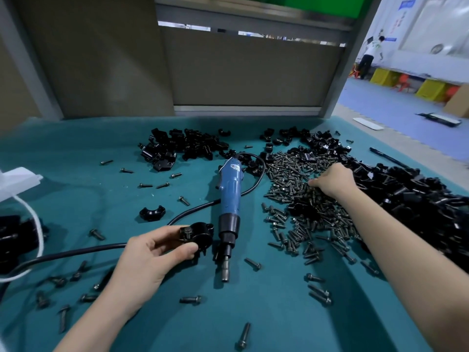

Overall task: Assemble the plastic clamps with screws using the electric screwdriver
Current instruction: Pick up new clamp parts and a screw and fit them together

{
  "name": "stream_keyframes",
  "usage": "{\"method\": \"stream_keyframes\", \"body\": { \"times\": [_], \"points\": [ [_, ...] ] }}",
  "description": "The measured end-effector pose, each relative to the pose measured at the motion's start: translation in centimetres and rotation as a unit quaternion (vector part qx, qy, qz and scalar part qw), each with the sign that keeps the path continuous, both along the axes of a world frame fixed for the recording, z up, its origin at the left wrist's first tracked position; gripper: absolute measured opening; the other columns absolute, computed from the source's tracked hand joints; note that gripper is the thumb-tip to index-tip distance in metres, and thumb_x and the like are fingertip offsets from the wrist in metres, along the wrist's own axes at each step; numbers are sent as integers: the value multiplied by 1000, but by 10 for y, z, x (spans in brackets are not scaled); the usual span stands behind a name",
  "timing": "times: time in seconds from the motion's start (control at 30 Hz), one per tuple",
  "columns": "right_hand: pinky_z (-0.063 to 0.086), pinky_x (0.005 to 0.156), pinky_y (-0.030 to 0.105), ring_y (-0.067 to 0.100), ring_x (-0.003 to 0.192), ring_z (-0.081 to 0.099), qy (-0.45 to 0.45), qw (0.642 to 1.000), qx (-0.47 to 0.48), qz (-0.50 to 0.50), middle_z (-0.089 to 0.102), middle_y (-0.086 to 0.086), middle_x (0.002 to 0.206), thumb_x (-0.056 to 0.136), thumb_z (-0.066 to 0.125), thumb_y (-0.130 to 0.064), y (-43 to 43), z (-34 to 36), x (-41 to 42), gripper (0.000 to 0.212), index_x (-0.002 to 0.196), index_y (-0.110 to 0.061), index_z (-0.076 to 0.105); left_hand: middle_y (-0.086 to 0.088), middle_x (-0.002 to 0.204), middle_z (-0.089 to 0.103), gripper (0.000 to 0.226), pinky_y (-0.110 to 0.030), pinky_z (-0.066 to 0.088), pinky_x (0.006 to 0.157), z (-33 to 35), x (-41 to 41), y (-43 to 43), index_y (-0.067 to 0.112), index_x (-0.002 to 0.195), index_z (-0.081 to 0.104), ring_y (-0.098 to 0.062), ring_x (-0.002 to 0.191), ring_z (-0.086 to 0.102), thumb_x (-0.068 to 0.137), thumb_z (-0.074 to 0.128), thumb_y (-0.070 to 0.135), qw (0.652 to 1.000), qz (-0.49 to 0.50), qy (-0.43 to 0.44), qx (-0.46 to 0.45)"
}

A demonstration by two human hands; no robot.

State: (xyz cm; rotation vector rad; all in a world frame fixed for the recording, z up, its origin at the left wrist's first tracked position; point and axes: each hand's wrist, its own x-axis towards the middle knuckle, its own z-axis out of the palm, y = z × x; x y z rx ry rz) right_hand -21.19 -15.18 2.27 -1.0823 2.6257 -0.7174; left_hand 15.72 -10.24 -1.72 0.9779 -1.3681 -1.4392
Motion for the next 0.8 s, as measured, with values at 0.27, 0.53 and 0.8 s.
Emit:
{"method": "stream_keyframes", "body": {
  "times": [0.27,0.53,0.8],
  "points": [
    [48,68,33,19,68,56,-70,988,-123,-55,69,16,102,88,70,-21,-5,-3,9,23,103,-3,70,3,82,77,28,-9,51,63,2,1,0,33,78,79,-9,71,72,56,75,16,1000,-1,7,1],
    [55,61,15,5,62,67,-62,947,-124,290,70,0,77,91,62,-15,33,39,101,13,101,-14,71,-2,84,77,22,-12,53,63,1,0,1,26,77,79,-10,72,72,59,77,13,1000,-3,5,14],
    [48,71,23,-2,58,50,49,870,25,490,60,-8,81,96,60,-16,51,45,179,8,102,-19,63,-1,83,77,29,-11,52,67,-1,1,-1,22,78,77,-6,75,70,71,75,-6,1000,0,-16,-1]
  ]
}}
